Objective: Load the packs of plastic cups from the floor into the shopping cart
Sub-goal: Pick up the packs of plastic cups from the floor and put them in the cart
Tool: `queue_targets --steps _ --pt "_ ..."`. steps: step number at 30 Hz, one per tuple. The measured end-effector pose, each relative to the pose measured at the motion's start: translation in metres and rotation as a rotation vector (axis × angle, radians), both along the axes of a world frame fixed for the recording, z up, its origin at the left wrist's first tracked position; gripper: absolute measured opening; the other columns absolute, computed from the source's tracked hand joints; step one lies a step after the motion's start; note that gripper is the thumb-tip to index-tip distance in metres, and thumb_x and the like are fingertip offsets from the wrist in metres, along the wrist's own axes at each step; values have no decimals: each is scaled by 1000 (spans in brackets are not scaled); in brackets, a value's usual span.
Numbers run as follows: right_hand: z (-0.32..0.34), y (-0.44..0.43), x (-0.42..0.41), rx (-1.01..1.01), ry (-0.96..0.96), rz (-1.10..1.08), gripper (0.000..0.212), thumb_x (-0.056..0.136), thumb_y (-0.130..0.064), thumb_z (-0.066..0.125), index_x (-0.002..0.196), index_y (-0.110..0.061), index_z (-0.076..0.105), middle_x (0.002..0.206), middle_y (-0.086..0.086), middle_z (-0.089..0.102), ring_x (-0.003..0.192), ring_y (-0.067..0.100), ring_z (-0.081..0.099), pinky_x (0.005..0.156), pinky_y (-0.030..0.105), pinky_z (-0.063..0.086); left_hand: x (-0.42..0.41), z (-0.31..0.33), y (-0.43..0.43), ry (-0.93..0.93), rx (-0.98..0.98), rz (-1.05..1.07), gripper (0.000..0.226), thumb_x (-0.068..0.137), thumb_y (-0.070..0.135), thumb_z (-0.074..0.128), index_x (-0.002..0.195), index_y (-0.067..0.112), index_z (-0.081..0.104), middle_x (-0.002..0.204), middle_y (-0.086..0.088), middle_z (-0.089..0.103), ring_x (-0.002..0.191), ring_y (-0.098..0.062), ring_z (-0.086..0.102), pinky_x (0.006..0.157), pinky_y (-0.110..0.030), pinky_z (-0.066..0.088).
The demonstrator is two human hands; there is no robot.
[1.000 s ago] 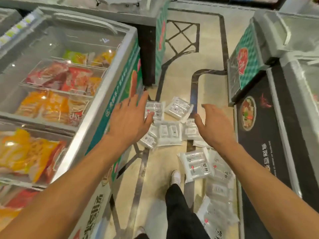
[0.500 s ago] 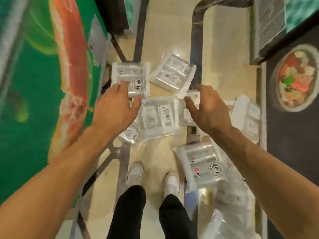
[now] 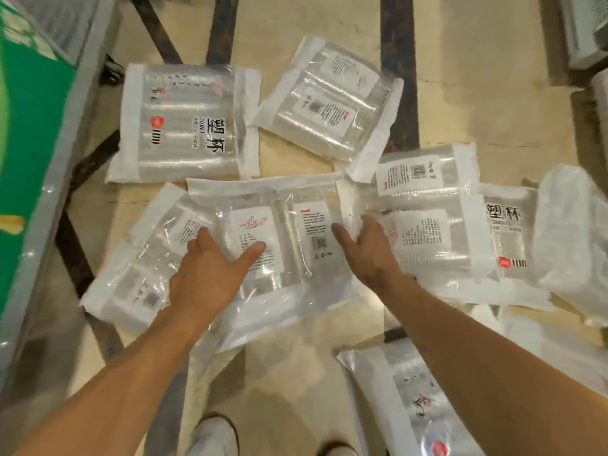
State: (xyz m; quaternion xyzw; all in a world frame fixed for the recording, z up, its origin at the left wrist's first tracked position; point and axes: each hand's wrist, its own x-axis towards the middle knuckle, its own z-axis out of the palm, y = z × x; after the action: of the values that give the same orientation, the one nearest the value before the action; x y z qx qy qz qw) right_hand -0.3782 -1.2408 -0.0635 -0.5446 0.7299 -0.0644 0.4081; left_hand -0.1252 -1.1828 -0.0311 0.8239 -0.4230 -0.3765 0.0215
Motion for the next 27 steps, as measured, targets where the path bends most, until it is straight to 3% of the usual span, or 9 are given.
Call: queue_targets --steps 3,5,8,11,13,18,20,23,27 --pt "-35 -9 4 29 137 95 87 98 -75 48 147 -3 46 141 19 55 129 37 49 111 55 44 -3 -28 -6 8 2 41 126 76 83 71 164 8 21 159 -18 42 138 -43 53 102 -56 48" --pt "-43 -13 7 27 204 160 85 98 -77 44 142 -5 47 138 19 57 126 35 47 109 53 41 7 -44 -5 69 -28 67 121 70 82 79 154 8 36 146 -15 52 125 -39 61 93 -53 56" --pt "-51 -20 20 60 228 131 97 90 -88 44 141 -6 46 141 17 56 131 37 47 111 54 41 41 -74 1 143 -44 65 112 55 99 75 134 22 59 123 -3 68 105 -25 72 82 -48 64" --pt "-56 -20 38 81 190 76 111 84 -94 43 149 -4 40 146 19 47 137 38 44 116 55 39 54 -57 1 255 -98 140 81 69 74 87 127 25 61 118 1 70 104 -18 71 79 -34 58" --pt "-61 -16 47 69 164 92 108 84 -96 38 144 -7 46 138 16 51 128 35 50 112 54 44 56 -48 3 302 -125 182 68 71 65 84 120 28 54 118 0 67 104 -17 68 75 -30 51" --pt "-53 2 55 151 -248 -107 87 75 -88 66 126 -23 40 116 1 69 97 20 73 87 47 62 61 -39 12 401 -112 248 77 78 61 87 133 38 39 132 8 67 122 -22 65 104 -48 53" --pt "-37 8 52 151 -280 -113 79 80 -75 76 127 -24 38 112 -2 70 96 18 73 85 42 61 65 -26 15 415 -115 265 80 81 56 90 136 43 34 143 6 60 129 -23 60 108 -49 50" --pt "9 15 47 115 -313 -152 77 82 -65 80 129 -21 37 112 -7 64 98 11 68 79 30 56 64 13 19 468 -129 283 92 65 71 88 137 50 34 146 6 59 132 -23 60 112 -52 50" --pt "116 10 48 43 -273 -141 82 77 -75 77 132 -21 48 113 -11 68 97 5 68 71 21 48 66 101 13 538 -181 303 90 68 65 93 138 48 40 136 12 66 120 -10 68 104 -49 56"
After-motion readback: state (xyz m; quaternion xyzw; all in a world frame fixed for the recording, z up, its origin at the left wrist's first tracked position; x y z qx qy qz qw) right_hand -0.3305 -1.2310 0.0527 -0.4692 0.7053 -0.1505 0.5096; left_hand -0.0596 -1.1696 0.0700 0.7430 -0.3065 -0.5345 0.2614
